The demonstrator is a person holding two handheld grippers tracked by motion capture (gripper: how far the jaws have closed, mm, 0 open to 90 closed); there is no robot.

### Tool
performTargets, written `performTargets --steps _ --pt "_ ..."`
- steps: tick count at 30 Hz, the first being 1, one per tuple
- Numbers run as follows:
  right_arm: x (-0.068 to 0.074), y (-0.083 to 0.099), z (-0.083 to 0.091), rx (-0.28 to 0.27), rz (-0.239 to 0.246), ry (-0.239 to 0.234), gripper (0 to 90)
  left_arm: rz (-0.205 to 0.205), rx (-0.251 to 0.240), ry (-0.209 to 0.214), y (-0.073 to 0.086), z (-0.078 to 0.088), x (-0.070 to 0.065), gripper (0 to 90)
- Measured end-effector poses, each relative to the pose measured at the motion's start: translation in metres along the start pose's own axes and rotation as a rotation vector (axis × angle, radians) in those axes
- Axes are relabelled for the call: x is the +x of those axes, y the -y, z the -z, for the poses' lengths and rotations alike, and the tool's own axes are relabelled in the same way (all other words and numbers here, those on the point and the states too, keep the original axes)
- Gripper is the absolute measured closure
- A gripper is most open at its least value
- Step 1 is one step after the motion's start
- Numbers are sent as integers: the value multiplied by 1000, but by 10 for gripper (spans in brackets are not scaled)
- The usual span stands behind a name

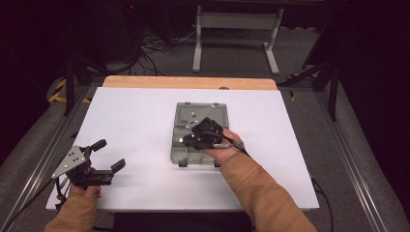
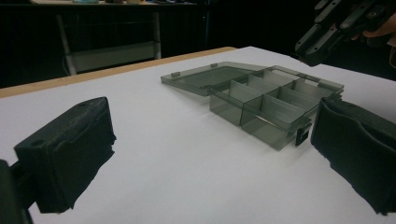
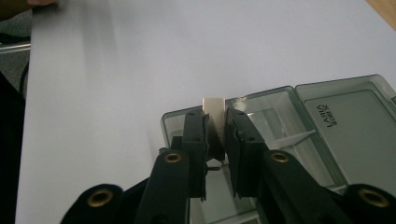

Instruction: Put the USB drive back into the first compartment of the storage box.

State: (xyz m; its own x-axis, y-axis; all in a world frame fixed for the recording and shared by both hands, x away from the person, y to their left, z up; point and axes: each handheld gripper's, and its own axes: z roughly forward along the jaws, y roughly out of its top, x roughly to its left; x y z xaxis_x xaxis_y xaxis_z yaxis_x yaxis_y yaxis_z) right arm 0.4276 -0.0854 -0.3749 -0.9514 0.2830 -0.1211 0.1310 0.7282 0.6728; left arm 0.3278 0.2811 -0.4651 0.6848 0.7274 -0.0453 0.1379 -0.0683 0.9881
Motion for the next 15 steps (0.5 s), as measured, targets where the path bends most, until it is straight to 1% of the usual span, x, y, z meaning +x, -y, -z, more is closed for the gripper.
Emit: performTargets --steps 7,10,15 --pt "-10 -2 -4 -10 -47 30 790 4 1 0 0 -1 0 4" --pt "-14 -3 -6 -7 -56 41 790 3 -3 -1 0 -1 0 3" --pt "-21 -4 -9 -8 -83 48 790 6 -1 -2 0 -1 0 4"
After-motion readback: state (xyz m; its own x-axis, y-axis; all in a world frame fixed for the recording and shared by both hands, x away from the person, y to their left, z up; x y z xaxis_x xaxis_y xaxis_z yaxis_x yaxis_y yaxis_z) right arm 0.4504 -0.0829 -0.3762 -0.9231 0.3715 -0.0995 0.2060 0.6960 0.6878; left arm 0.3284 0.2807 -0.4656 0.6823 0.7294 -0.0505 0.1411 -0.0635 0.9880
